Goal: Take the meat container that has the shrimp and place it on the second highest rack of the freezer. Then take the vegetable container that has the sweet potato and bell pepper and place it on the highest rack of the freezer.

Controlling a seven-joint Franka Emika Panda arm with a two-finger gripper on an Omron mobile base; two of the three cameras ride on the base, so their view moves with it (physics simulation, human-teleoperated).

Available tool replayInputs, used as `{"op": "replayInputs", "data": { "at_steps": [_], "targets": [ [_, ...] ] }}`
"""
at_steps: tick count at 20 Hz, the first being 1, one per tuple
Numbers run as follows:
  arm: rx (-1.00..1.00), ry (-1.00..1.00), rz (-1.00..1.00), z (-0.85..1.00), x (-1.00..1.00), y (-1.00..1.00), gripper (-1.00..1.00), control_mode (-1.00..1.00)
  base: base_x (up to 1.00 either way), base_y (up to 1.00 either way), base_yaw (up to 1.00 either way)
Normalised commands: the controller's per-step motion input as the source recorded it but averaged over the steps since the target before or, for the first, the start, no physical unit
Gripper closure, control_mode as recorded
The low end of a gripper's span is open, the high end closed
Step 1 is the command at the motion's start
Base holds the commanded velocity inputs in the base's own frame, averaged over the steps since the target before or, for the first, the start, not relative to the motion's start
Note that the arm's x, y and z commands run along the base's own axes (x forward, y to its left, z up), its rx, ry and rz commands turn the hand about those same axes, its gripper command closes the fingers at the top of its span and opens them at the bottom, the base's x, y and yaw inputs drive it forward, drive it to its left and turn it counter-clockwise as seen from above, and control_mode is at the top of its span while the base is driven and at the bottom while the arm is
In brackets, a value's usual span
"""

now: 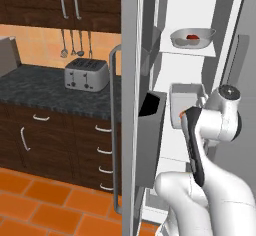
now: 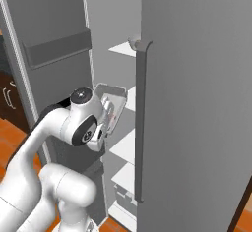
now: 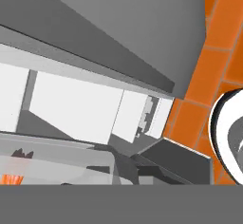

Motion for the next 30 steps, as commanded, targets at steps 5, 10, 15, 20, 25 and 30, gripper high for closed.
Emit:
{"op": "replayInputs", "data": {
  "at_steps": [5, 10, 15, 20, 25, 30],
  "targets": [
    [0.08, 0.16, -0.02, 0.13, 0.99, -0.29, 1.00, -1.00, 0.00, 0.00, 0.00],
    [0.03, 0.04, -0.01, -0.03, 0.78, -0.57, 1.00, -1.00, 0.00, 0.00, 0.00],
    [-0.04, 0.00, -0.02, -0.31, 0.86, -0.03, 1.00, -1.00, 0.00, 0.00, 0.00],
    [-0.03, 0.00, -0.04, -0.14, 0.97, -0.15, 1.00, -1.00, 0.00, 0.00, 0.00],
    [0.00, 0.00, 0.00, -0.26, 0.77, -0.50, 1.00, -1.00, 0.00, 0.00, 0.00],
    [0.00, 0.00, -0.03, -0.07, 0.91, -0.47, 1.00, -1.00, 0.00, 0.00, 0.00]
  ]
}}
